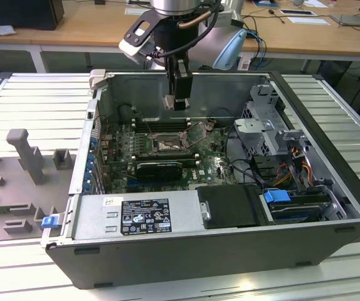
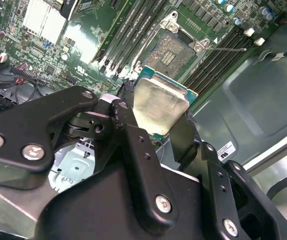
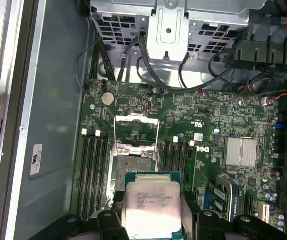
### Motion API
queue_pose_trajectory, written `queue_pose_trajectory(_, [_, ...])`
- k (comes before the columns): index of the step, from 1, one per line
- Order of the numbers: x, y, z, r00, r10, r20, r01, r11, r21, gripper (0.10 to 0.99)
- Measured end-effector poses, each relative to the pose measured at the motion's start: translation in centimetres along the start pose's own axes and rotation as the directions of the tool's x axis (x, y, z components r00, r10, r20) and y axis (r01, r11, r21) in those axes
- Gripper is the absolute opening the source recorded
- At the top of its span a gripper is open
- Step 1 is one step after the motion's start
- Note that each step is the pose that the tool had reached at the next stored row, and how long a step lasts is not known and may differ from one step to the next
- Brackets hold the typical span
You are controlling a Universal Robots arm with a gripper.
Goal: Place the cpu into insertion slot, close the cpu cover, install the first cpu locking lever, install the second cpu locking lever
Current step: 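Place the cpu into insertion slot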
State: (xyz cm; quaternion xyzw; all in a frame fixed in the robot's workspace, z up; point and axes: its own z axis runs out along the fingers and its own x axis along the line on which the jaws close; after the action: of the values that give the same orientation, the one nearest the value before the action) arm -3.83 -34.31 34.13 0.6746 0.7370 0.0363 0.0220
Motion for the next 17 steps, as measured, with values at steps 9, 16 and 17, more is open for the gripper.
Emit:
queue_pose_trajectory(9, [-0.01, -0.05, 0.66, 1.0, 0.0, 0.0001, 0.0, 1.0, 0.0, 0.525])
queue_pose_trajectory(16, [-0.02, -0.09, 0.92, 1.0, 0.0, 0.0001, 0.0, 1.0, 0.0, 0.525])
queue_pose_trajectory(17, [-0.02, -0.1, 0.95, 1.0, 0.0, 0.0, 0.0, 1.0, 0.0, 0.525])
